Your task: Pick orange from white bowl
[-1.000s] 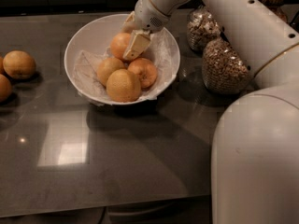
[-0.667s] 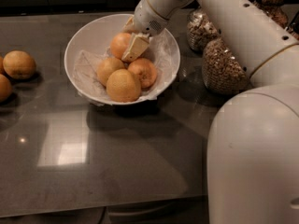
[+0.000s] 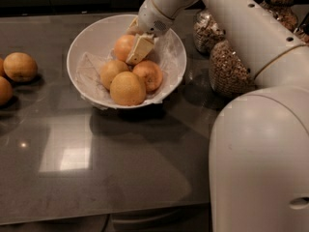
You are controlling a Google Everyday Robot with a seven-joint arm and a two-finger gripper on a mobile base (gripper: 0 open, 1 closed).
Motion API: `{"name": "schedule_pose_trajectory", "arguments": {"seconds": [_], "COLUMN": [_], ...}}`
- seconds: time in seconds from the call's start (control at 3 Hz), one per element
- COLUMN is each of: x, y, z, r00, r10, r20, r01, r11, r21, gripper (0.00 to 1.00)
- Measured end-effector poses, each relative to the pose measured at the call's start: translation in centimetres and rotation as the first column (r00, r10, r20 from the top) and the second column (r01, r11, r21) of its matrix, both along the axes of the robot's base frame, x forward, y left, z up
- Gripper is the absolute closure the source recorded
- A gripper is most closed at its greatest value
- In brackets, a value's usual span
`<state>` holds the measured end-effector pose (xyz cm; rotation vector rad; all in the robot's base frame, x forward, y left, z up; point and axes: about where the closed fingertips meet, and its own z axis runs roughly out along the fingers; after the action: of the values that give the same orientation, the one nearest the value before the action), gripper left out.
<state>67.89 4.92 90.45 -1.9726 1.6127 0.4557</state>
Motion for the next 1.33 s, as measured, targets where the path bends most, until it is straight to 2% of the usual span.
{"name": "schedule_pose_trajectory", "arguments": {"seconds": [0.33, 0.67, 1.0, 1.33], "x": [0.0, 0.0, -0.2, -0.4], "y": [0.0, 0.0, 0.0, -0.6], "z": [0.0, 0.0, 1.4, 3.2], "r00": [1.0, 1.0, 0.9995, 0.9974], "r10": [0.0, 0.0, 0.001, -0.018], "r20": [0.0, 0.001, 0.031, 0.069], "r01": [0.0, 0.0, -0.001, 0.016], "r11": [1.0, 1.0, 1.0, 0.999], "r21": [0.0, 0.0, 0.017, 0.031], "gripper": [0.68, 0.93, 1.0, 1.0]}}
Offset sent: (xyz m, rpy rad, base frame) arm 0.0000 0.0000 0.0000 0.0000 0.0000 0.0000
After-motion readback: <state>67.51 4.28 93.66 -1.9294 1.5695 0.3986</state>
